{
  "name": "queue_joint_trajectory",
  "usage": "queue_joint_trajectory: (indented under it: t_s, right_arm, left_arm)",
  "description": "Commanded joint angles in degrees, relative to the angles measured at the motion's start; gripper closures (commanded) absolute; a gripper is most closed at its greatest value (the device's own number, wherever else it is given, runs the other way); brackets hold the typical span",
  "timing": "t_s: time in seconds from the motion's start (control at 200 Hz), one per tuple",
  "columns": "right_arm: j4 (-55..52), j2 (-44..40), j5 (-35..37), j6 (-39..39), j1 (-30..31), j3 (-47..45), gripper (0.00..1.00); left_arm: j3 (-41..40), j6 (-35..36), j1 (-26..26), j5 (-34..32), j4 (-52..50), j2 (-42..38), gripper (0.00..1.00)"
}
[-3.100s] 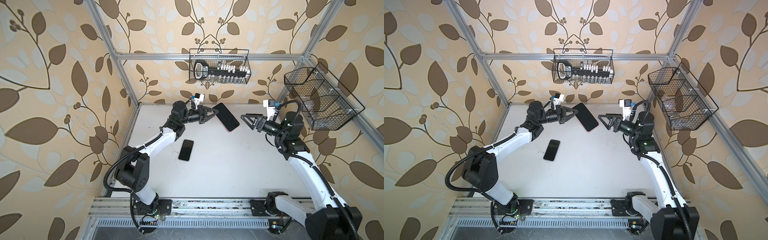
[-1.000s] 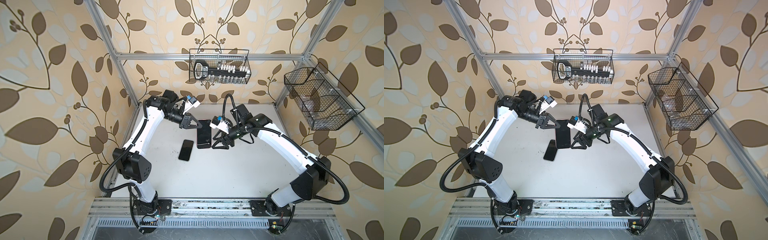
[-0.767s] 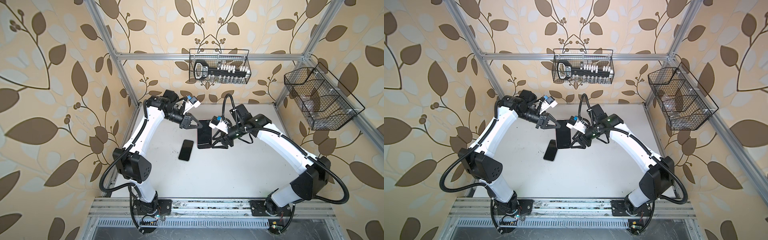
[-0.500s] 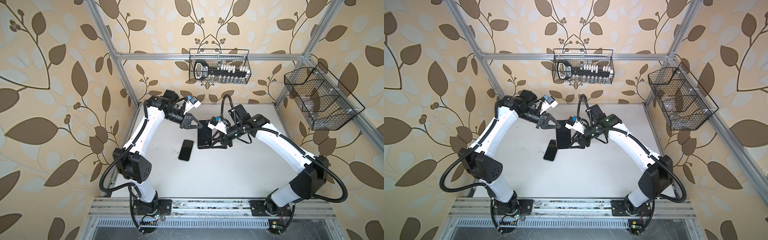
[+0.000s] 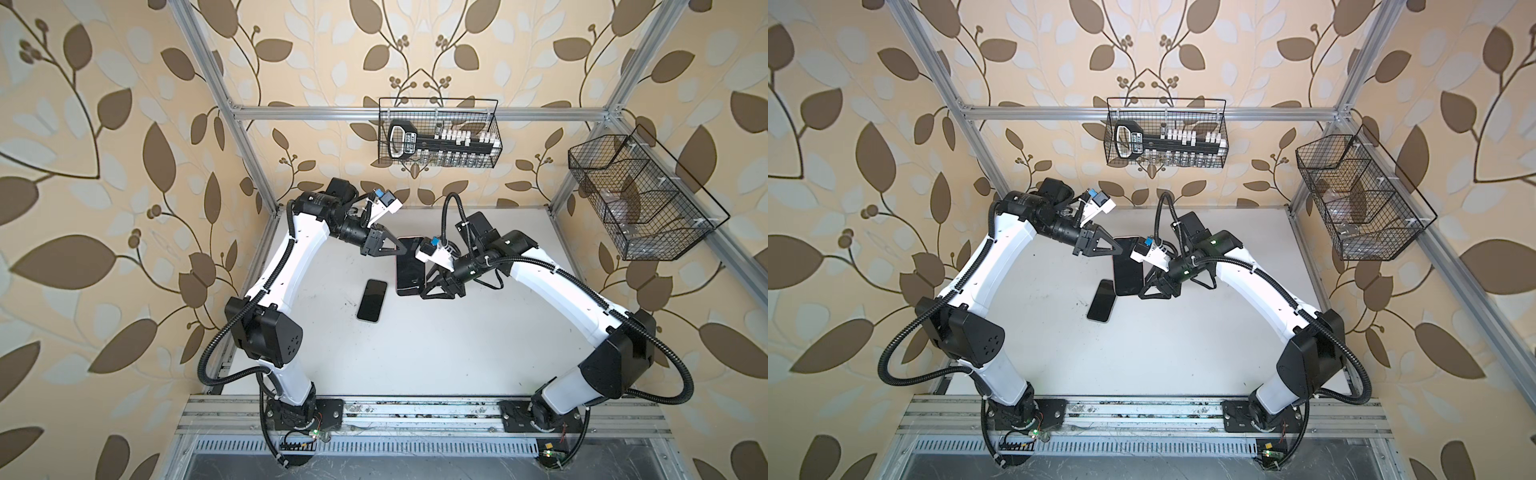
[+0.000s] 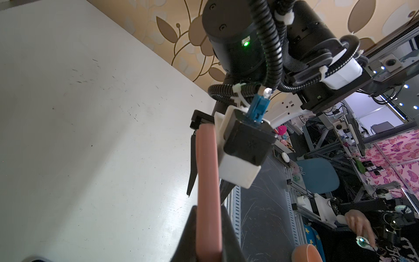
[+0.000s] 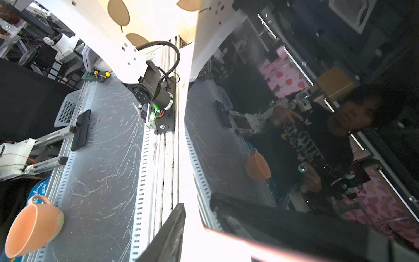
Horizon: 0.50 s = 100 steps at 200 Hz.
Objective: Take the phone out of the phone case
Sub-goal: Remove the phone case from the phone.
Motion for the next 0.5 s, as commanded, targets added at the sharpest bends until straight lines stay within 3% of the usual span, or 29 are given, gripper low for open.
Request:
queue_joint_trajectory:
  t_s: [0.0, 0.495]
  right_arm:
    - [-1.10, -0.85, -1.44, -1.90, 0.22, -1.28, 0.60]
    - [-0.04, -3.09, -2.73, -2.13, -0.04, -1.72, 0.80]
  left_arm:
    - [0.21, -0.76, -0.47, 5.03, -0.17, -3.84, 1.00]
    - [-0.50, -1.42, -0.47, 4.96, 0.10, -4.18, 1.00]
